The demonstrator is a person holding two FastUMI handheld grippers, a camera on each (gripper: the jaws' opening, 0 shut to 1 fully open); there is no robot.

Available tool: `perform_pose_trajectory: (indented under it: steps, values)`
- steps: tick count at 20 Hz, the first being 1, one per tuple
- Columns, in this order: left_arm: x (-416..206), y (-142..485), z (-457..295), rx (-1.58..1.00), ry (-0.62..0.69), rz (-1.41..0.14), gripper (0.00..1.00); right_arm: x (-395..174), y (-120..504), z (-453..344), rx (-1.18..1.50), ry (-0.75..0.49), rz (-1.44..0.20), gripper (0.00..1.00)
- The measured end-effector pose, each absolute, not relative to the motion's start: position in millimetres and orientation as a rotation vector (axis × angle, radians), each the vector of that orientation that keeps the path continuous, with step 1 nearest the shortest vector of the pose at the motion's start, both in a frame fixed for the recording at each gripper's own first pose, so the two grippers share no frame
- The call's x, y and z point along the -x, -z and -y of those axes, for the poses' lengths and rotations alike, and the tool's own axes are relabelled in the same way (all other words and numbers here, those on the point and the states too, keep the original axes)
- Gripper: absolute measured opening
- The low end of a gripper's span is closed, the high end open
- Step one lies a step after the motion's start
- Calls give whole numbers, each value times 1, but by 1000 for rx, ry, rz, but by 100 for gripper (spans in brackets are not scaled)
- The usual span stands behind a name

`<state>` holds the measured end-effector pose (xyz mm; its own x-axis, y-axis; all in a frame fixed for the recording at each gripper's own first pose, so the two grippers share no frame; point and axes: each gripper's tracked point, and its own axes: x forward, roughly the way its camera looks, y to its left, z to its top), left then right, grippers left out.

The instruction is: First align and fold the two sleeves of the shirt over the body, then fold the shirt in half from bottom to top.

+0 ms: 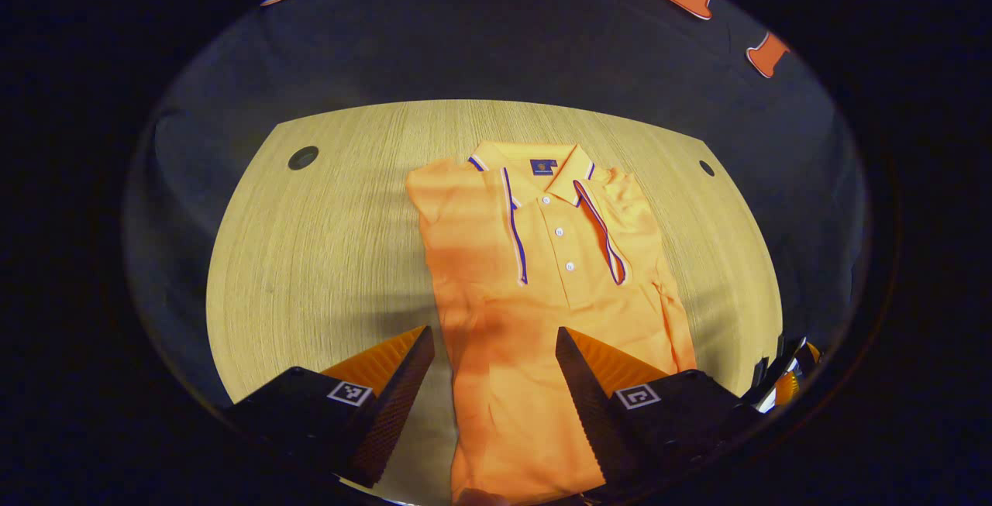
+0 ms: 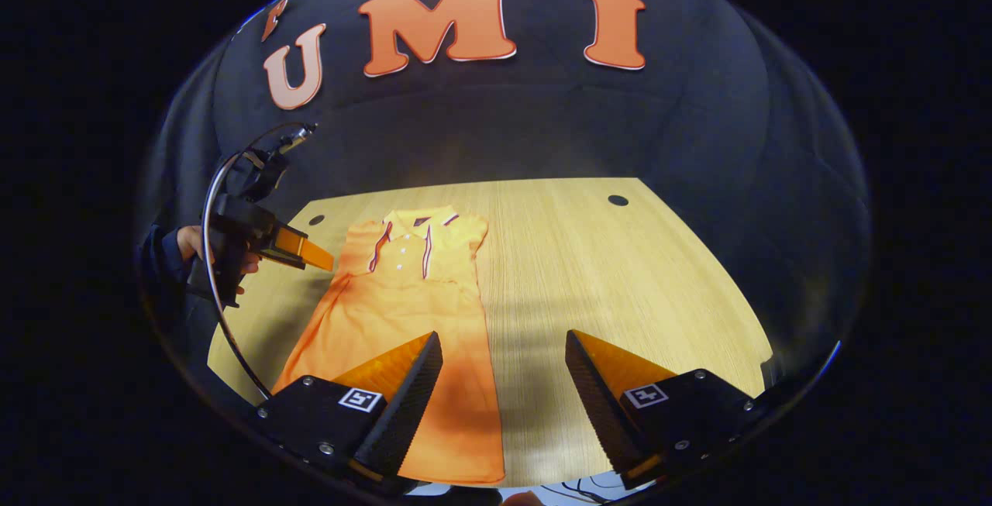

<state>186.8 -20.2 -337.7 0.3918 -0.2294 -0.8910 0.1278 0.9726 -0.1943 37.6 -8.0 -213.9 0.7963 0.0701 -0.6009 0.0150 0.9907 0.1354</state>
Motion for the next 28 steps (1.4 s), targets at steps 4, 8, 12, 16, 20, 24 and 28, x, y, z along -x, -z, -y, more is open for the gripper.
perform_pose_trajectory:
  steps: [4, 8, 12, 16, 20, 24, 28]
  values:
    - [-139, 332, 3, 97, 189, -1137, 98, -14, 238, -3, -115, -98, -706, 98]
    - [-88, 338, -8, 84, 164, -1162, 98, 6, 265, -16, -103, -161, -786, 98]
    - [-38, 348, -12, 78, 150, -1185, 98, 23, 290, -26, -77, -215, -851, 98]
    - [6, 365, -15, 78, 143, -1207, 98, 42, 310, -30, -52, -253, -903, 98]
    - [30, 378, -21, 43, 116, -1126, 98, 54, 326, -37, -66, -280, -912, 98]
    - [55, 393, -25, 49, 103, -1106, 98, 63, 339, -40, -67, -295, -916, 98]
    - [71, 407, -34, 16, 85, -1105, 98, 80, 354, -39, -39, -307, -927, 98]
